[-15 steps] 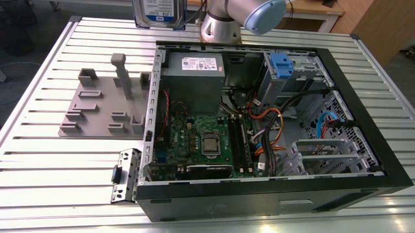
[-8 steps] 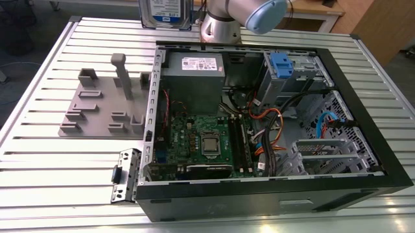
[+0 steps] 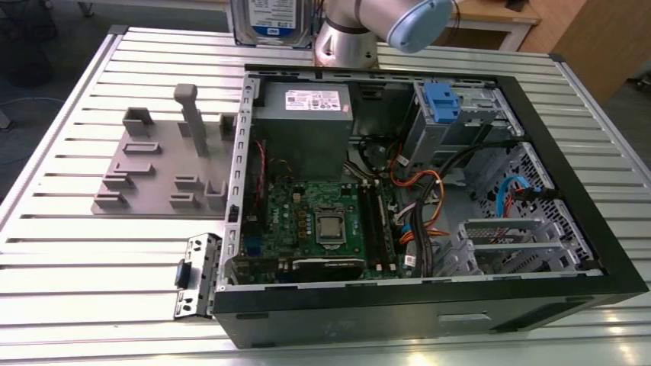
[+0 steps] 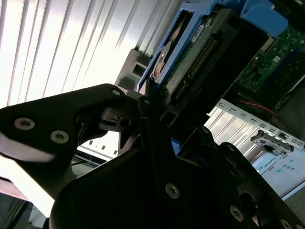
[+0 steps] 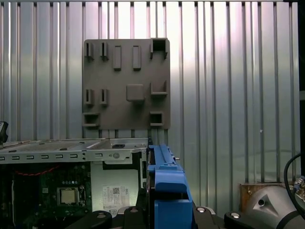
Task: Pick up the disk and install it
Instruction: 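Pick up the disk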
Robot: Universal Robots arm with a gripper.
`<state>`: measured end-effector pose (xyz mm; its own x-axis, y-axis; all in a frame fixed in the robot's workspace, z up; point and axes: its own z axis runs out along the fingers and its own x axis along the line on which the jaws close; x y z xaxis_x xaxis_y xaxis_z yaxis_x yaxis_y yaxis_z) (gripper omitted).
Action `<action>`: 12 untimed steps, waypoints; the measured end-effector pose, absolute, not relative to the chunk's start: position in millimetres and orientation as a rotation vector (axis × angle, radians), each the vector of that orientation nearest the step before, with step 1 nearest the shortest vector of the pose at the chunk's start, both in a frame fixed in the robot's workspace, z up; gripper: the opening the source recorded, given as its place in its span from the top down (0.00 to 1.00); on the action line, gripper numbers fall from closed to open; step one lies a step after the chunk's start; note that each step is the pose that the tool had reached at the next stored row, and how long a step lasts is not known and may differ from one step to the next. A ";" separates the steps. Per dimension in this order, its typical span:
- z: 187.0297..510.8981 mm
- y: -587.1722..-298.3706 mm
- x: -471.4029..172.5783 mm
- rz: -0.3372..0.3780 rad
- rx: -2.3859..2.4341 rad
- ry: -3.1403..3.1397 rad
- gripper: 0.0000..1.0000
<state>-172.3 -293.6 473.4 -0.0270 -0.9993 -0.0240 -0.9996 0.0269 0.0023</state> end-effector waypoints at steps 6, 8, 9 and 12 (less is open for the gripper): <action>473.1 -294.7 -157.0 0.029 -2.180 2.240 0.64; 473.1 -296.2 -153.0 0.029 -2.180 2.240 0.64; 473.0 -297.3 -151.3 0.029 -2.180 2.240 0.64; 472.9 -301.3 -146.8 0.029 -2.180 2.240 0.64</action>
